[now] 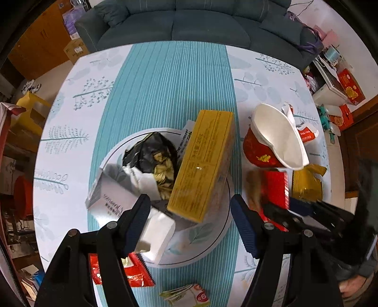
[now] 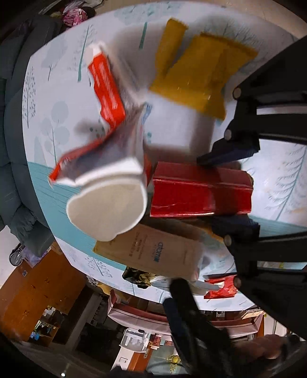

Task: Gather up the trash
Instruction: 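Grasp the red box with the right tool while the left tool grasps the yellow printed box, then lift the red box and yellow box and carry them over the trash bin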

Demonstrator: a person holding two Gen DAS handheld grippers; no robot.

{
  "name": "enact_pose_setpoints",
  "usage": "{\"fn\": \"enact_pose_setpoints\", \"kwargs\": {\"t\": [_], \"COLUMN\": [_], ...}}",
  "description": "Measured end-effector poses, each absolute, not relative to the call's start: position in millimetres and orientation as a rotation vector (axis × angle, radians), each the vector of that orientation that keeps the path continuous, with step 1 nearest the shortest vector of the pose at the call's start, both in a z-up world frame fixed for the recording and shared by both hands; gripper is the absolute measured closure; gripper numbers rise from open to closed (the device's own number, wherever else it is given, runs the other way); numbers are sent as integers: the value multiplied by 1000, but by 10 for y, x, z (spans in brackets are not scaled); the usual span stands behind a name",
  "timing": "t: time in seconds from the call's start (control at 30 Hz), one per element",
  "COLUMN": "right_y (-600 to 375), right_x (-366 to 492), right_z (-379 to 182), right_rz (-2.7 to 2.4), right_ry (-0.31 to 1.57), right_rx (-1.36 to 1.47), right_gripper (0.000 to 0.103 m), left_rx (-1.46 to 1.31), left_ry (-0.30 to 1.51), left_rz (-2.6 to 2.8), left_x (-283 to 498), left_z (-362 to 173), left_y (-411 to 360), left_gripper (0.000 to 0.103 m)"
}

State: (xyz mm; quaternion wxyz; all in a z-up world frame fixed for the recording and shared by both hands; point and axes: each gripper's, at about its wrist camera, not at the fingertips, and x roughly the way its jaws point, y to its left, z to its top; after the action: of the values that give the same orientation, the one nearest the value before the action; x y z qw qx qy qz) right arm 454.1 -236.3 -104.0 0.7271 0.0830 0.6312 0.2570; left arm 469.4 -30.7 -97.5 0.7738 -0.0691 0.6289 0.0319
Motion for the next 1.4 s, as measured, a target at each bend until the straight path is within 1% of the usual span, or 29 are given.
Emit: {"fn": "enact_pose_setpoints", "kwargs": {"t": [0.43, 0.8, 0.83, 0.87, 0.97, 1.17, 1.4], "right_y": [-2688, -2725, -2725, -2725, -2745, -2738, -2682], "right_x": [4446, 4422, 4420, 4415, 4397, 4341, 4187], "right_z": [-978, -957, -960, -964, -976, -951, -823], "right_rz": [554, 545, 543, 543, 542, 544, 541], "right_ry": [1393, 1385, 1385, 1385, 1387, 1383, 1359], "right_rx": [232, 252, 253, 253, 256, 244, 228], "right_gripper": [65, 65, 65, 65, 65, 65, 65], "left_rx": [-194, -185, -194, -203, -253, -278, -308], "left_ry": [1445, 1475, 1478, 1480, 1471, 1431, 1400], "left_rz": [59, -36, -29, -21, 2, 0, -43], "left_x": [5038, 5061, 5069, 5079, 5096, 4897, 4361], "left_z": [-1298, -1363, -1382, -1409, -1434, -1274, -1010], "left_y": [-336, -694, -690, -678, -611, -562, -492], "left_gripper": [35, 45, 51, 65, 64, 64, 64]}}
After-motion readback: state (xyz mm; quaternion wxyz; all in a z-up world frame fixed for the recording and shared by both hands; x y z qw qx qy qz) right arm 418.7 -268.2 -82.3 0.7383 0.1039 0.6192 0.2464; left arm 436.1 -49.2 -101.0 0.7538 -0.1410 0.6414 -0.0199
